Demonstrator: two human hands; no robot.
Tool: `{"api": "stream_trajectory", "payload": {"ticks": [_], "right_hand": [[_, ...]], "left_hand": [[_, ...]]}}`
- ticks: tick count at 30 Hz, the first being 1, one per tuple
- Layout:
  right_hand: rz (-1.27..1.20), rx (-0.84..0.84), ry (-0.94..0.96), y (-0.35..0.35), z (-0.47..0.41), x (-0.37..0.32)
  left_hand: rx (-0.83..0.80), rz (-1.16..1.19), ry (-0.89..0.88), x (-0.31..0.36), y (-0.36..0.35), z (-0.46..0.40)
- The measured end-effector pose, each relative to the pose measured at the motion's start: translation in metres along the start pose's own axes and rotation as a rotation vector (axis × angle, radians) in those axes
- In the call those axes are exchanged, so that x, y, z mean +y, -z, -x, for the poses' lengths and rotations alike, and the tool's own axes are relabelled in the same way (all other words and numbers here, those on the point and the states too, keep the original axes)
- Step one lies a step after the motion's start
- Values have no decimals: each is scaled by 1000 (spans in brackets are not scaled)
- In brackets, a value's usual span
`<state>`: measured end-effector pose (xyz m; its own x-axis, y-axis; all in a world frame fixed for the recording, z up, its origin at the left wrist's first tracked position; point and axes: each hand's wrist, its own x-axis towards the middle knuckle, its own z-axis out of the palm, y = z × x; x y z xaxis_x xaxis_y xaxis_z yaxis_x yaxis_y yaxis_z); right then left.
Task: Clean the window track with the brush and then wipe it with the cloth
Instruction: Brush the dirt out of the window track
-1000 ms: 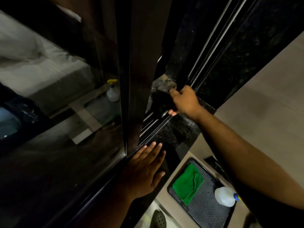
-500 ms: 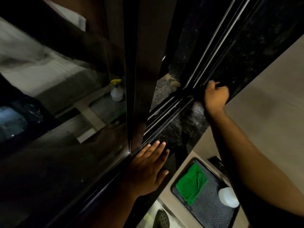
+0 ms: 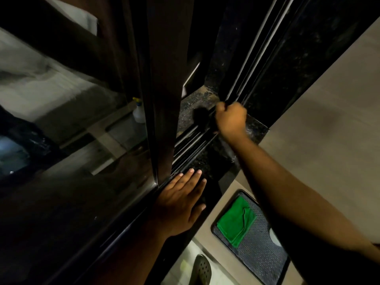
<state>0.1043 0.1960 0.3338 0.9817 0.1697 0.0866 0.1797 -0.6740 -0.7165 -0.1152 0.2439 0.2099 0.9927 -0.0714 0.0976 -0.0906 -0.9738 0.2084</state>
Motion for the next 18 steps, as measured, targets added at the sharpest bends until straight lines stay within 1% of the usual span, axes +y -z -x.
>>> {"api": "stream_trajectory", "payload": {"ticks": [2, 3, 4, 5, 8, 9, 10, 11, 13, 14, 15, 16, 17, 18], "right_hand": [[-52, -299, 48, -21, 27, -10], [-96, -399, 47, -26, 35, -16], [-159, -432, 12, -26, 35, -20], [-206, -379, -39, -21, 28, -22], [-230, 31, -113, 3, -4, -11], [-210, 82, -116, 7, -7, -5], [-167, 46, -104, 5, -2, -3], [-148, -40, -73, 0, 10, -2], [-247, -272, -45, -15, 39, -4], [-332, -330, -44, -19, 50, -5], [-400, -318, -39, -21, 58, -5], [-465, -254, -54, -19, 63, -2], [-535, -165, -99, -13, 66, 3], [-625, -71, -152, -5, 68, 8]], "left_hand": [[19, -2, 4, 0, -1, 1], [16, -9, 4, 0, 0, 1], [11, -11, 1, 1, 1, 1], [13, -12, -1, 1, 1, 0], [16, -2, 1, 1, 0, 0], [16, 4, 0, 0, -2, 0], [11, 10, -1, -1, -4, -1], [6, 8, -3, -1, -5, -1], [-6, 4, -5, -2, -4, 0], [-13, -6, -12, -1, -2, 0], [-18, -12, -17, 0, -1, 1], [-16, -2, -16, 3, 3, 1], [-9, 53, 14, 7, 8, 0], [5, 195, 100, 13, 14, -5]]}}
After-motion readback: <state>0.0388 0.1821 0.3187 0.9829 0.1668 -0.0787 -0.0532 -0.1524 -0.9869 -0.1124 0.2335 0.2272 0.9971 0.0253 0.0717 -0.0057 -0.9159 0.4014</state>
